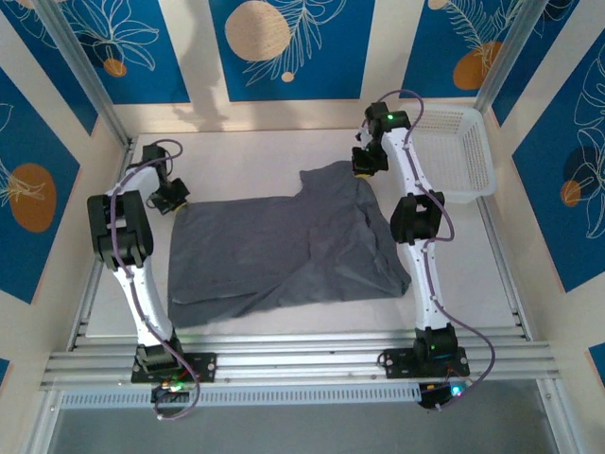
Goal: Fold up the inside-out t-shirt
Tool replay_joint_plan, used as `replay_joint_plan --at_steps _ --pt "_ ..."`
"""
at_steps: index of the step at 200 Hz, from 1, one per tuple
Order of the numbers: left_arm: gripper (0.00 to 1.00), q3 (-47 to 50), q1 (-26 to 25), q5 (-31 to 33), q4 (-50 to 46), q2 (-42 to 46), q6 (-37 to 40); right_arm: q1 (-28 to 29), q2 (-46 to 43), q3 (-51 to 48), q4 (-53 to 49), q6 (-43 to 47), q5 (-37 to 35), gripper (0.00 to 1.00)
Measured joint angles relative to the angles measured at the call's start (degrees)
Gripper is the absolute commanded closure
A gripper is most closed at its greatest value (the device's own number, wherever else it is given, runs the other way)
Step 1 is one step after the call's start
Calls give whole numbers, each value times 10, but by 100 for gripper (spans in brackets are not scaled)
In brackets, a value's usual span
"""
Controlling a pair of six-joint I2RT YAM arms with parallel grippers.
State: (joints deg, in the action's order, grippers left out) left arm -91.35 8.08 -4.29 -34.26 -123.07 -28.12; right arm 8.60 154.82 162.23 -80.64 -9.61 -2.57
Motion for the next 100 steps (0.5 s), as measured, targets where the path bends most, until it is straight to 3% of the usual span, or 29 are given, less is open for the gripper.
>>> replay_joint_plan --at_steps 57,100 --pt "100 89 7 33 9 85 -29 -30 -2 -19 3 -9 23 100" --pt "100 112 8 6 26 120 -30 -65 -36 -130 24 -11 75 100"
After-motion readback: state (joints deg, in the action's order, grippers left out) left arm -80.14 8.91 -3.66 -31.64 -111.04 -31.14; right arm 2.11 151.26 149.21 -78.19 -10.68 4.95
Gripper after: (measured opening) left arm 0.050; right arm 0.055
